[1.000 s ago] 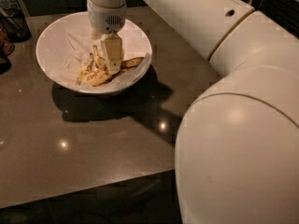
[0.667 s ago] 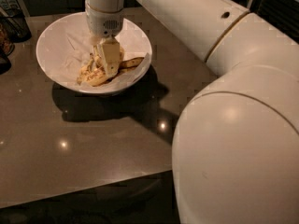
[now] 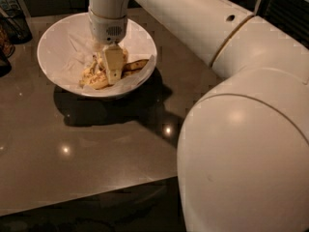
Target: Pick banana from white bowl
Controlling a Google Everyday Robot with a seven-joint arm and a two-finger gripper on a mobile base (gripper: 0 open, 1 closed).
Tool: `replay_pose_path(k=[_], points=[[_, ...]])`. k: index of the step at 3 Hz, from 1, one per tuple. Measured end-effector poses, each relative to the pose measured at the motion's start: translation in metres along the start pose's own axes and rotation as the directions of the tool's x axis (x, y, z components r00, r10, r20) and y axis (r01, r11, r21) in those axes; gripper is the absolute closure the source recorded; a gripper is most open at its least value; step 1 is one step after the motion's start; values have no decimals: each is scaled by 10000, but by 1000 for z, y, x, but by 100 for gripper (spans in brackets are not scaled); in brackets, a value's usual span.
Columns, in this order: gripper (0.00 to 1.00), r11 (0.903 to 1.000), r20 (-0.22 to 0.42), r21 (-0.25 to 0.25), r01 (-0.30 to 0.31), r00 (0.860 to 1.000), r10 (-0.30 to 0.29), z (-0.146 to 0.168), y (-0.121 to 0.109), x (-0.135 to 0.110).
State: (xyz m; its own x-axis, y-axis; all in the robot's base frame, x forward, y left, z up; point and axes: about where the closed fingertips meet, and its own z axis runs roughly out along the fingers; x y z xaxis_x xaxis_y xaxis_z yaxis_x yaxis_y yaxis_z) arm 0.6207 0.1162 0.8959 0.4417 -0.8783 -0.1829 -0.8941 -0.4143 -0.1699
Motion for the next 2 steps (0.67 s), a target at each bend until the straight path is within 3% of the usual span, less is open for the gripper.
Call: replay_pose_path(k=[1, 2], points=[[26, 9998, 147, -178, -79, 9999, 82, 7, 5, 1], [45, 9992, 240, -406, -38, 9997, 48, 13, 10, 2]])
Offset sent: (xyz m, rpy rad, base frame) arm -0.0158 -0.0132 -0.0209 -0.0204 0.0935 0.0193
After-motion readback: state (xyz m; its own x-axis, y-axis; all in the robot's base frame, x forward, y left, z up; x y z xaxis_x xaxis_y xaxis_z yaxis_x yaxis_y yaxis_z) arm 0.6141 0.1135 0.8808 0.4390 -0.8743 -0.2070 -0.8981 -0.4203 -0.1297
